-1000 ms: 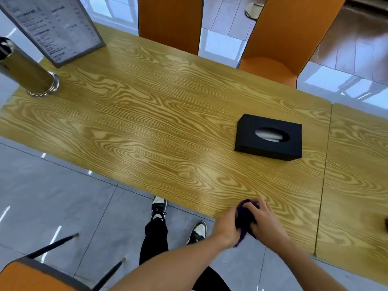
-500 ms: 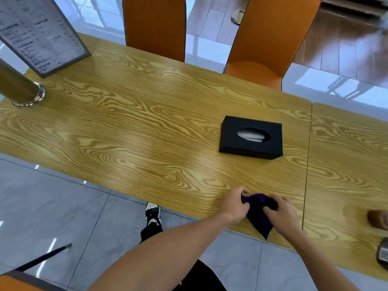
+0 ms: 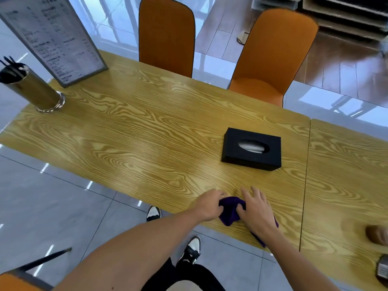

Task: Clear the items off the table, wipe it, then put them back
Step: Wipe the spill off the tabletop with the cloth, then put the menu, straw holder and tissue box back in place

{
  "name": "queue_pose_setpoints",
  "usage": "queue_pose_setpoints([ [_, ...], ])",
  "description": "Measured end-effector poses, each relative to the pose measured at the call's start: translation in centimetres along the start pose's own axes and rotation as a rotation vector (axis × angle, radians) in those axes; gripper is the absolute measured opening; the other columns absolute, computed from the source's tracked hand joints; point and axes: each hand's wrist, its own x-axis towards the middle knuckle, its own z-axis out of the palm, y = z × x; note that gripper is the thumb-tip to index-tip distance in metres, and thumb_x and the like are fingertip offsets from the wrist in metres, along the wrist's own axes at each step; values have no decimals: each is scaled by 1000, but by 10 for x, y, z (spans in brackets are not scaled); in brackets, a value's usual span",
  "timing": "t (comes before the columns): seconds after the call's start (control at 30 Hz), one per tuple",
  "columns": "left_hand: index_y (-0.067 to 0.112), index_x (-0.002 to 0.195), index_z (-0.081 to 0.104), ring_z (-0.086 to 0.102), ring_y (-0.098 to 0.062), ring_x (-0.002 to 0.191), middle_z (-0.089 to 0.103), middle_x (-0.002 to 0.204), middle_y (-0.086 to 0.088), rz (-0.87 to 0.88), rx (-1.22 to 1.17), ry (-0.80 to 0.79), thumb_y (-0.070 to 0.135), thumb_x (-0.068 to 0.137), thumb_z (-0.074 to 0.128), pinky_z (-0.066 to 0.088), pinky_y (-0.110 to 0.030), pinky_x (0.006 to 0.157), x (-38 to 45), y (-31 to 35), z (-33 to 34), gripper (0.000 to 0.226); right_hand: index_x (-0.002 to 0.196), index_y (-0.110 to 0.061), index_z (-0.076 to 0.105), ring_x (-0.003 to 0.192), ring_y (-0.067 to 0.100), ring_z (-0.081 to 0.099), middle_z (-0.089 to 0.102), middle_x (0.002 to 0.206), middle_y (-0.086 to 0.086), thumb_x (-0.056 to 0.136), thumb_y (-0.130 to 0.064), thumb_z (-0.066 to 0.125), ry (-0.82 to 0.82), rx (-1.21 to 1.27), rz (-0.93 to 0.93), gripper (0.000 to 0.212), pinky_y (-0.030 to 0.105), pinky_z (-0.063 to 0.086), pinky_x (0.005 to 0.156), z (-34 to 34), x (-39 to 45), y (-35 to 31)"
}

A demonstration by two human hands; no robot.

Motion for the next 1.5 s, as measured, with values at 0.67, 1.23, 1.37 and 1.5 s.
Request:
queue_pose_setpoints([
  [0.67,17,143,47,43,-32,138,51,146,-8,-92,476,394,47,99,47,28,-54,115,-28,-143,-261,54,150,-23,39,145,33,32,33,159,11,100,-42,50,-61,-161,-325,55,48,35,112,-96,134,-276],
  [1.23,11,148,41,45,-29,135,44,148,-11,-167,-297,837,41,95,63,41,-42,110,-45,-285,-536,65,154,-18,36,136,30,47,40,157,12,99,-40,58,-25,-28,-421,63,43,46,105,-198,266,-533],
  [1.37,9,154,25,36,-32,141,33,153,-13,-248,-537,976,45,93,64,37,-48,114,-26,-300,-578,80,156,-17,32,139,28,45,38,160,9,98,-41,61,-2,111,-415,69,42,43,106,-214,296,-571],
  [1.5,8,159,-10,6,-36,154,-4,167,-16,-405,-768,1039,46,95,62,20,-48,121,-5,-310,-611,103,157,-18,28,139,28,47,41,159,8,92,-47,69,20,329,-377,82,49,46,108,-225,336,-613],
])
